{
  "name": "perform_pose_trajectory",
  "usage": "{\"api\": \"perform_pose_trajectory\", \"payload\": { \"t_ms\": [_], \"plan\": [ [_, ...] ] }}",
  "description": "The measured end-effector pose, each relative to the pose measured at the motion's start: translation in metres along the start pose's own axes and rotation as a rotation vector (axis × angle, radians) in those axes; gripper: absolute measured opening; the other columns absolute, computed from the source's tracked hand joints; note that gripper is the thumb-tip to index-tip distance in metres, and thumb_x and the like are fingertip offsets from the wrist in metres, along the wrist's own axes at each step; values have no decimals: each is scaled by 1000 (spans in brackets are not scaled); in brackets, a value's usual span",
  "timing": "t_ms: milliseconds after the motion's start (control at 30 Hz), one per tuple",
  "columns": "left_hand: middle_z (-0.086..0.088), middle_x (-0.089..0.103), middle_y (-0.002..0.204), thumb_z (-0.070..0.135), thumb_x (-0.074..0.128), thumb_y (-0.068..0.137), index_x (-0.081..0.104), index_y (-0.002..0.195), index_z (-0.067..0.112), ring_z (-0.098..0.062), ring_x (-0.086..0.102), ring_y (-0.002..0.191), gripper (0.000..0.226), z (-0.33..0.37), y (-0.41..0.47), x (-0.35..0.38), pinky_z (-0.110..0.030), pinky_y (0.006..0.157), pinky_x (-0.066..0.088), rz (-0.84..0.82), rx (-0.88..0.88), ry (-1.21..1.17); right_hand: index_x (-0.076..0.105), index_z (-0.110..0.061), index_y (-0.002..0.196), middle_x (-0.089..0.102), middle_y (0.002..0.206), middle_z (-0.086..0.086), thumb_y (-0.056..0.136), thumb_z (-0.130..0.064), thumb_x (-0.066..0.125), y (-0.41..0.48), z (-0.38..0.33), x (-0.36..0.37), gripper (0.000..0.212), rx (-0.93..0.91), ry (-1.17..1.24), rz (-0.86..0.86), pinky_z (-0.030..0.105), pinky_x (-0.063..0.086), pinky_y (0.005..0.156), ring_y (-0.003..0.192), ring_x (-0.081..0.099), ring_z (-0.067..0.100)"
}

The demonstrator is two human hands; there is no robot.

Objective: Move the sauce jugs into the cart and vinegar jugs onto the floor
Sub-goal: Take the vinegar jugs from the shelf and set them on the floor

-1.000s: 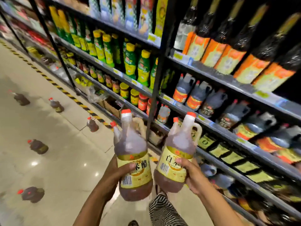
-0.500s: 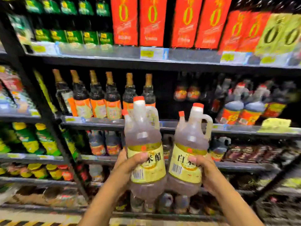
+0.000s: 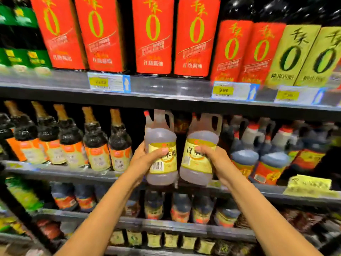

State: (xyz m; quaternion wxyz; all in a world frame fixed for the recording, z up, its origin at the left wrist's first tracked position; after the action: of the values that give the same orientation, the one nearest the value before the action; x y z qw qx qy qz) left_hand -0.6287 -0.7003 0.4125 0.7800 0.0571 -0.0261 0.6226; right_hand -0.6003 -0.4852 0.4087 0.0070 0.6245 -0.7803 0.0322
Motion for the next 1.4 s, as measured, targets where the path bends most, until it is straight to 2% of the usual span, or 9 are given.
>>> {"api": "perform_pose_trajectory", "payload": {
  "t_ms": [100, 233, 433, 567, 700, 833, 967, 1100, 1400],
  "plan": [
    [-1, 75, 85, 12, 76, 76, 64, 97, 11, -9, 70, 72, 24, -3, 23, -6, -28, 66, 58, 89, -6, 99, 73, -8, 79, 74, 90, 8, 68, -23, 80, 29, 6, 4, 20, 53, -23, -7, 42, 52, 89, 91, 69, 25],
    [-2, 69, 105, 40, 89, 47, 56, 113, 22, -15, 67, 93, 76, -14, 46, -22, -32, 78, 56, 181, -18, 149, 67, -19, 83, 69, 93, 1, 78, -14, 73, 52, 17, 25, 9, 74, -25, -92, 36, 48, 96, 96, 64, 20],
    [0, 65, 118, 38, 93, 38, 44, 130, 25, -16, 64, 105, 105, -45, 59, -33, -39, 89, 54, 97, 4, 209, 62, -13, 118, 72, 106, 4, 51, -20, 89, 64, 39, 32, 72, -15, -76, -104, 37, 55, 88, 98, 69, 19],
    [1, 68, 113, 31, 96, 39, 52, 125, 17, -16, 64, 106, 98, -57, 59, -35, -37, 90, 53, -45, -33, 246, 58, -15, 121, 71, 112, 3, 40, -28, 89, 69, 50, 32, 87, -1, -73, -140, 37, 52, 91, 104, 67, 19],
    [4, 64, 119, 39, 93, 46, 51, 124, 19, -15, 60, 111, 91, -66, 54, -40, -37, 95, 49, -104, -87, 337, 70, -15, 98, 72, 108, 6, 60, -7, 85, 61, 67, 31, 42, 107, -188, -224, 31, 52, 86, 96, 68, 16],
    [11, 60, 115, 30, 81, 71, 47, 121, 19, -9, 57, 108, 62, -53, 34, -36, -26, 87, 46, 26, 29, 489, 67, -17, 105, 72, 106, 3, 66, -12, 83, 50, 61, 29, 43, 60, -316, -217, 29, 53, 85, 98, 68, 16],
    [10, 56, 129, 37, 69, 82, 36, 139, 29, -11, 54, 115, 67, -27, 1, -25, -32, 91, 49, 268, 308, 632, 53, -23, 96, 64, 93, -6, 63, -26, 87, 20, 31, 20, 48, -166, -525, 154, 27, 50, 75, 85, 61, 10],
    [-19, 57, 120, 42, 62, 86, 28, 146, 26, -36, 54, 108, 70, -33, -4, -24, -50, 89, 49, 376, 276, 667, 55, -17, 95, 62, 97, 4, 67, -38, 82, 3, 34, 22, 44, -286, -615, 297, 36, 52, 78, 91, 60, 19],
    [-15, 43, 102, 23, 51, 96, 44, 112, -9, -31, 45, 80, 37, -35, 31, -25, -23, 65, 23, 411, 167, 866, 55, -5, 79, 58, 72, 3, 67, -37, 83, 37, 27, 28, 45, -211, -647, 287, 28, 40, 59, 67, 56, 16]
  ]
}}
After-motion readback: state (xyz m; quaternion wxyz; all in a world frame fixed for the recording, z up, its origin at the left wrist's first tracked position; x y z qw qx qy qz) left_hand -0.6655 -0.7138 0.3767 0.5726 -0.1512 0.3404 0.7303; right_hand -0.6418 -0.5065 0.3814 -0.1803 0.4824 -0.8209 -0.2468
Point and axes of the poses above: each hand's wrist, its own y-axis towards the middle knuckle, its own x-axis out of the palm, z = x × y, the point moved 10 cm from there along y, towards the middle knuckle
